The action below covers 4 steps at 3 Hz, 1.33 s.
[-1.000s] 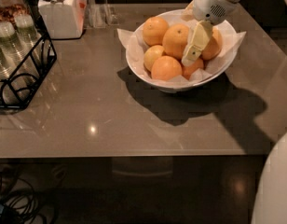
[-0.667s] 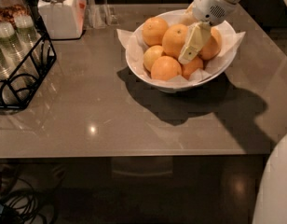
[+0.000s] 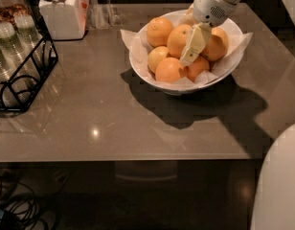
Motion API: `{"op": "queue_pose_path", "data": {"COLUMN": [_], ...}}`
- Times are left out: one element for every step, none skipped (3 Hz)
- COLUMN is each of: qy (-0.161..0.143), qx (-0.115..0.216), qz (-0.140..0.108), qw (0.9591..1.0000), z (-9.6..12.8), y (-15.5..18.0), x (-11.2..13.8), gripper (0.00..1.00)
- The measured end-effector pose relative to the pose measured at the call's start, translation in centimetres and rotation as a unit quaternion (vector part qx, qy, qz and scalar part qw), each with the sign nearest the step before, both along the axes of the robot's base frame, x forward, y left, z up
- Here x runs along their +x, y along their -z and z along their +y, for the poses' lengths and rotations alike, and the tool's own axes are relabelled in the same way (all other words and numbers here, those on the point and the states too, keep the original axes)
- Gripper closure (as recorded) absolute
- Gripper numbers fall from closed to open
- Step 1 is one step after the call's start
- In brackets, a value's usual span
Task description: Pick orange from white bowl
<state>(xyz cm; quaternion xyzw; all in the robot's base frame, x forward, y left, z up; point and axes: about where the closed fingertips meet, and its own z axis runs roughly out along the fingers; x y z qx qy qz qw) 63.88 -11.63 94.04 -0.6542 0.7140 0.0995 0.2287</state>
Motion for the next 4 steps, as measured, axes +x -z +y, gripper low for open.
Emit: {"op": "queue_pose_path", "data": {"qy": [-0.003, -0.001, -0.001, -0.002], "qx": [0.0, 0.002, 0.002, 0.009], "qz": [0.012, 0.017, 0.017, 0.001], "qw": [0.9999, 0.9999, 0.9999, 1.0], "z": [0.66, 0.8, 0.79, 0.21], "y": [0.71, 1.11, 1.09, 0.11], "x": [0.36, 0.71, 0.7, -0.04], "gripper": [0.08, 0.27, 0.5, 0.73]}}
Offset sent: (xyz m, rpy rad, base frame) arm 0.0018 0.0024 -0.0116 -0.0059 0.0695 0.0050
